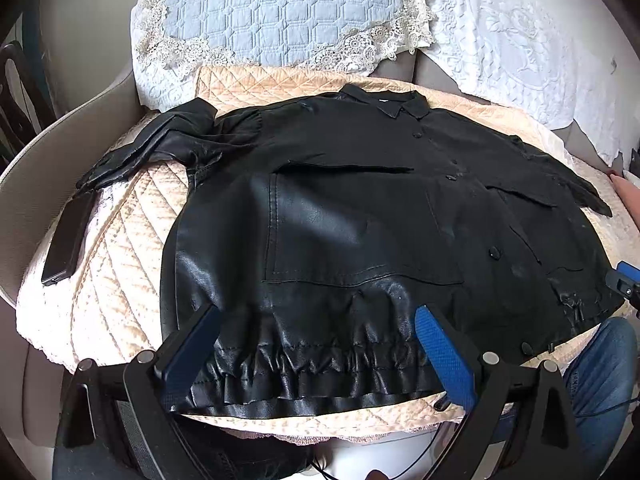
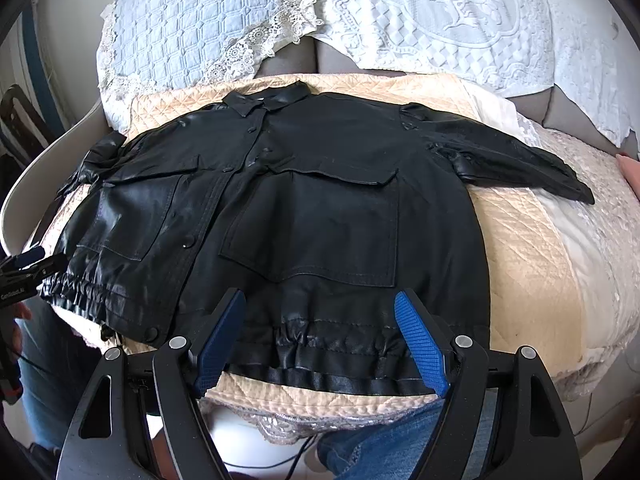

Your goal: Fold large clothes

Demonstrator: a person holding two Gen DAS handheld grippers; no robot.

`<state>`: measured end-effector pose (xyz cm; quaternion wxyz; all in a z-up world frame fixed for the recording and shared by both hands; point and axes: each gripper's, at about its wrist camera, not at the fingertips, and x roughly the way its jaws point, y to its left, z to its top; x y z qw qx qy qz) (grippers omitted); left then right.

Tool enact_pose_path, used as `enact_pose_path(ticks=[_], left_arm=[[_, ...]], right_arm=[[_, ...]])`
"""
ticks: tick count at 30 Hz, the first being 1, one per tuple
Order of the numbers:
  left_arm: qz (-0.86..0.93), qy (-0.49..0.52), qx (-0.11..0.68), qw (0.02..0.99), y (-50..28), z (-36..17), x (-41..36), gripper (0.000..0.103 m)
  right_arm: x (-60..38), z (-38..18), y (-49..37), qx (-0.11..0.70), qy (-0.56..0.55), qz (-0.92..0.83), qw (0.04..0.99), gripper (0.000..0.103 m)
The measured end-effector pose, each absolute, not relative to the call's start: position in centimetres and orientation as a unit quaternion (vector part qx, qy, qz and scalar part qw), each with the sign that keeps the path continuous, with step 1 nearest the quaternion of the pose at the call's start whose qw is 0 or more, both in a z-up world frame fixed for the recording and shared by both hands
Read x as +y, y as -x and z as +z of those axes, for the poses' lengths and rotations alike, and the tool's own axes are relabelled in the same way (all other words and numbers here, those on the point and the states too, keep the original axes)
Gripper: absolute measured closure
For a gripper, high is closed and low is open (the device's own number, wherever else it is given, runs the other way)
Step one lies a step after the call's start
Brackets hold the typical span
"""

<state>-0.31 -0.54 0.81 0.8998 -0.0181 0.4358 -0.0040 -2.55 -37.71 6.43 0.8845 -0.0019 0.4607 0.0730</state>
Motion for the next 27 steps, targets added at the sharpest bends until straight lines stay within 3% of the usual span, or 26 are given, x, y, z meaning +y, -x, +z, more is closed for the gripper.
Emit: enact_pose_path(ticks=[27], left_arm=[[-0.017, 0.008, 0.447, 0.894, 0.62, 0.6, -1.36, 0.004]], right_arm=[[-37.2, 6.32, 2.51, 0.463, -0.004, 0.081, 0.882, 0.026]])
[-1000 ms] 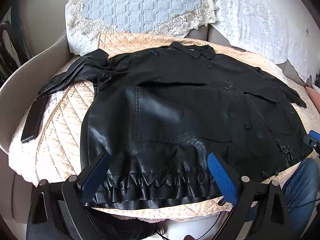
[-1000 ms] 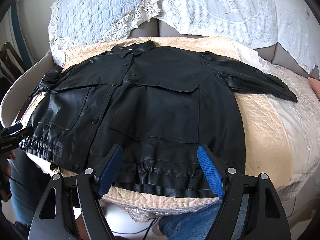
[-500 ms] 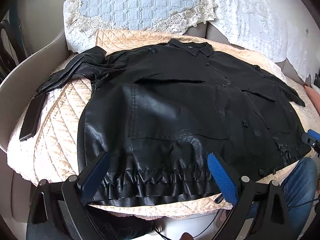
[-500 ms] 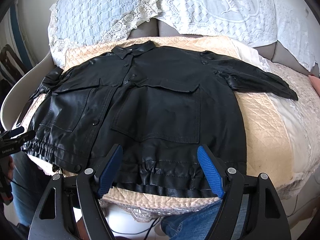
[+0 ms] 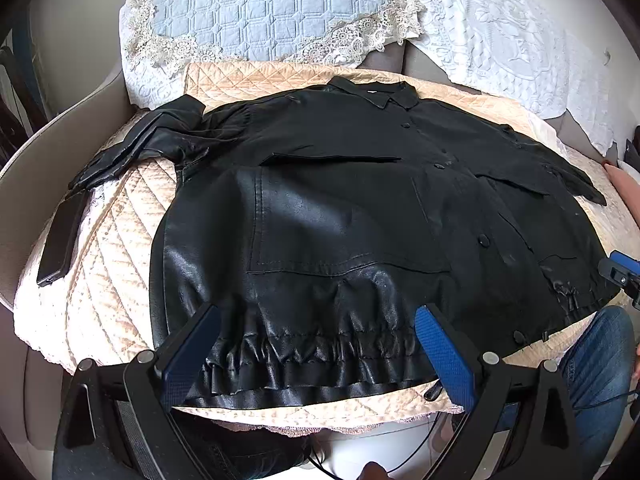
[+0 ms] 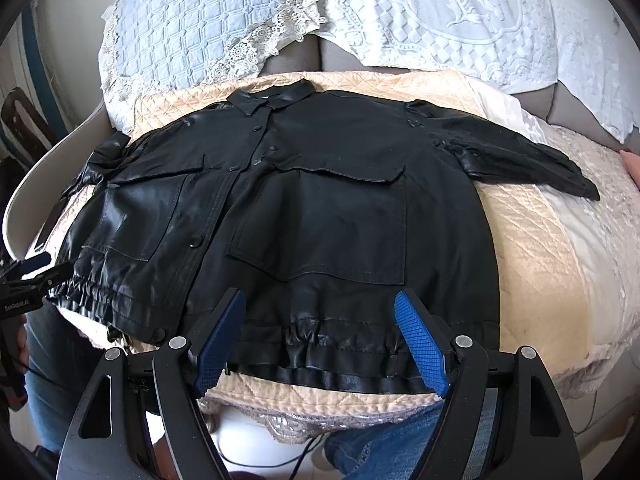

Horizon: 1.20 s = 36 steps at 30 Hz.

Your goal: Fold large clothes

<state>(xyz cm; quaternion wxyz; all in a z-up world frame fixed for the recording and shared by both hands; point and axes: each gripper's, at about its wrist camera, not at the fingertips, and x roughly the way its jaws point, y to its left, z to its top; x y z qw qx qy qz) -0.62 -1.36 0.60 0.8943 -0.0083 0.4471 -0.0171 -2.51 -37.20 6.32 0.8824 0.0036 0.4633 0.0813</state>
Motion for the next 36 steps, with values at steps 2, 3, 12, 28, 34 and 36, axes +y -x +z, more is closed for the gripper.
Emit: enact_pose_path(ticks=[2, 3, 12, 28, 34, 36], left_arm=[[-0.017, 0.007, 0.447, 0.894, 0.6, 0.6, -1.4, 0.004], [-0.017, 0.007, 0.448, 0.894, 0.6, 0.6, -1.3, 0.004], [-0.017, 0.004, 0.442, 0.897, 0.7, 0.7, -1.4, 0.004], [-0.01, 0.007, 0.438, 0.899, 1.0, 0.4, -1.3, 0.004], [-0.008, 0.005, 0.434, 0.901, 1.1, 0.5, -1.2, 0.004], [-0.007, 0.003, 0.434, 0.901, 1.1, 0.5, -1.2, 0.004]], right_arm=[[-37.1, 6.4, 2.5, 0.463, -0.002, 0.082, 0.883, 0.026], [-37.0, 6.3, 2.5, 0.463, -0.002, 0.082, 0.882, 0.026], [-36.6, 6.4, 2.4, 0.463, 0.003, 0.085, 0.882, 0.026], [-35.9, 6.3, 2.3, 0.466, 0.013, 0.091, 0.88, 0.026], [-35.7, 6.3, 2.3, 0.466, 0.014, 0.092, 0.88, 0.026], [-35.5, 6.4, 2.3, 0.466, 0.017, 0.094, 0.879, 0.026]])
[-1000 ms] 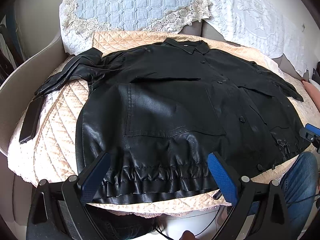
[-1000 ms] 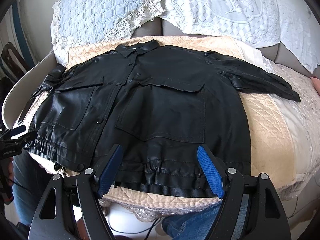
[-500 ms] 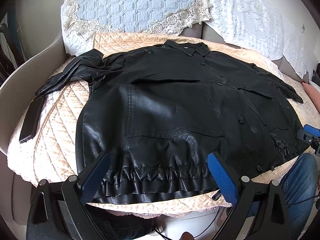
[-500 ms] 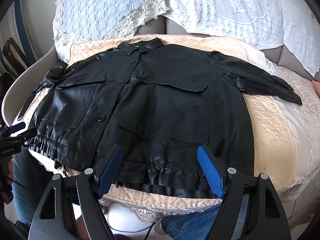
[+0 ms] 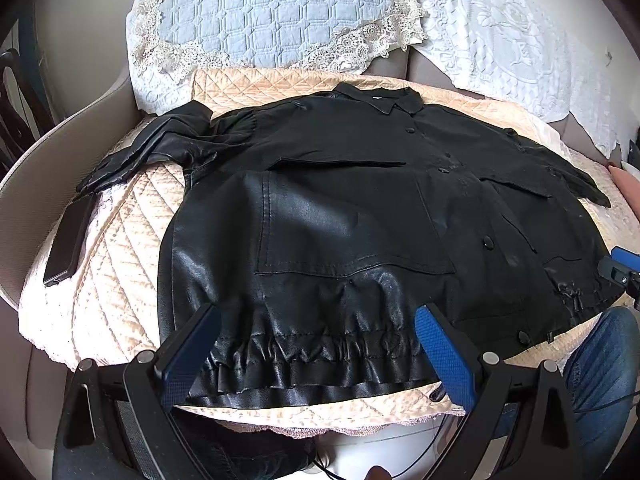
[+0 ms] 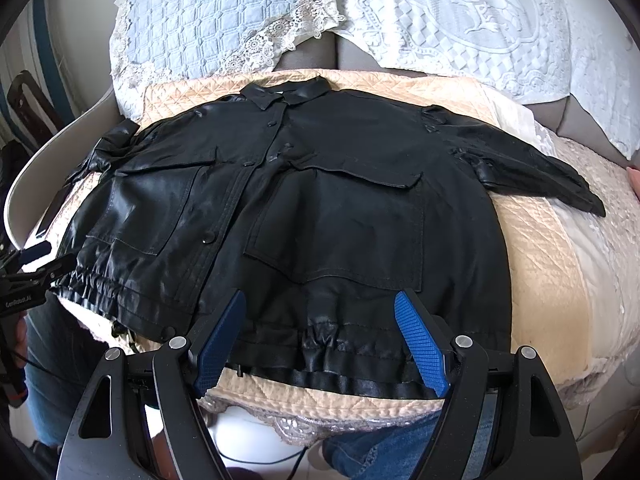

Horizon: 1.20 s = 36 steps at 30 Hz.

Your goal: Fold large clothes

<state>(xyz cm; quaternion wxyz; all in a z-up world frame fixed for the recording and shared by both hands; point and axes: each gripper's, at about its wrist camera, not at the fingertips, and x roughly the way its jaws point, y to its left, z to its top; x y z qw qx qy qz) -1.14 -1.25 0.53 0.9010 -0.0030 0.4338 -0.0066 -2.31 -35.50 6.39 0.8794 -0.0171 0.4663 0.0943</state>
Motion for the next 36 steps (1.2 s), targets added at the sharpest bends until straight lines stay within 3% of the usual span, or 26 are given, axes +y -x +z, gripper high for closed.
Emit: enact_pose_path(ticks=[36], left_arm=[[-0.001, -0.001, 0.432, 0.902, 0.78, 0.58, -0.94, 0.004]], right_arm=[[-34.61, 6.5, 1.96, 0.462, 0.018, 0.11, 0.88, 0.026]])
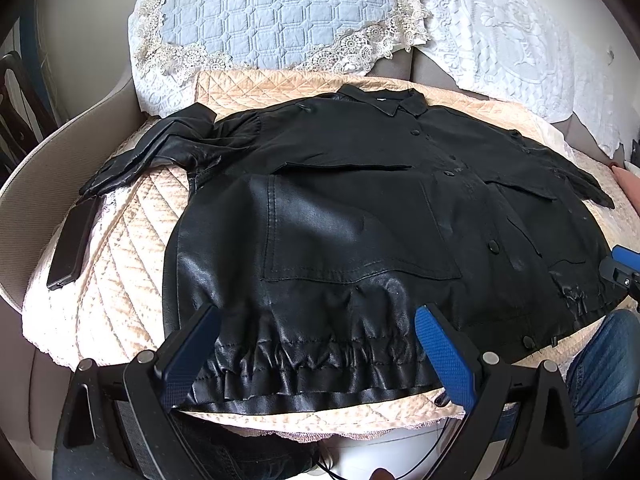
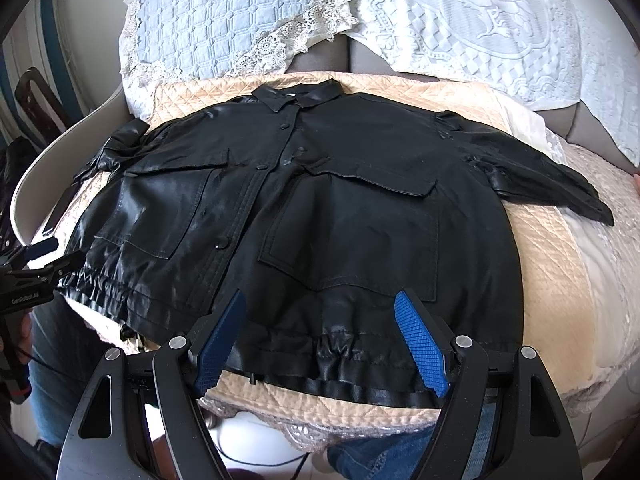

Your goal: Fold large clothes

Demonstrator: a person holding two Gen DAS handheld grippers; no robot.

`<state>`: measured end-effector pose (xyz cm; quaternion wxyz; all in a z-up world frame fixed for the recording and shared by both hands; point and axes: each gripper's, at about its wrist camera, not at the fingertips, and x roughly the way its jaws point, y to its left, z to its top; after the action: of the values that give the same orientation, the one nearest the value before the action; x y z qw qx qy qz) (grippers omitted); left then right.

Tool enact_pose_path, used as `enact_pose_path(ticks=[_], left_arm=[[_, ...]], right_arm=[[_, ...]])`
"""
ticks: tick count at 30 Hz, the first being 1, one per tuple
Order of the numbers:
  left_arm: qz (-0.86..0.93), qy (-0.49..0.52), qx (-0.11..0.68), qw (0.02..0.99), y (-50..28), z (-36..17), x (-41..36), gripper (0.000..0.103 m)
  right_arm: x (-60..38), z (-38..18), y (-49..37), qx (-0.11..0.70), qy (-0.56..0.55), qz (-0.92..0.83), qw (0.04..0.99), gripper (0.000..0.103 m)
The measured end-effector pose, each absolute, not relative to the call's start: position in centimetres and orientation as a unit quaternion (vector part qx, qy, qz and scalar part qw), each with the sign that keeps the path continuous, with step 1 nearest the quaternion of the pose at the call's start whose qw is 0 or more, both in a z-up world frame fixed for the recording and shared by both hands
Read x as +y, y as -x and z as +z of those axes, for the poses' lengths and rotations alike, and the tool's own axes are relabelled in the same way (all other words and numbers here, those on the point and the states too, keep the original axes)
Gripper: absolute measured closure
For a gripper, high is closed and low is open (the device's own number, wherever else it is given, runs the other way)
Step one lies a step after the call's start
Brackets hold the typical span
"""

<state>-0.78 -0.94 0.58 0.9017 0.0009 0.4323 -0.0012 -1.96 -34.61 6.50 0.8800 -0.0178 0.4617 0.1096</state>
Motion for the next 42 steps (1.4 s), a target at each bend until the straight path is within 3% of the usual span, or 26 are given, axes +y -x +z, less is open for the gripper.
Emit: enact_pose_path(ticks=[42], left_arm=[[0.001, 0.024, 0.429, 0.903, -0.9, 0.1, 0.8, 0.004]], right_arm=[[-32.8, 6.0, -0.1, 0.469, 0.003, 0.123, 0.874, 0.026]])
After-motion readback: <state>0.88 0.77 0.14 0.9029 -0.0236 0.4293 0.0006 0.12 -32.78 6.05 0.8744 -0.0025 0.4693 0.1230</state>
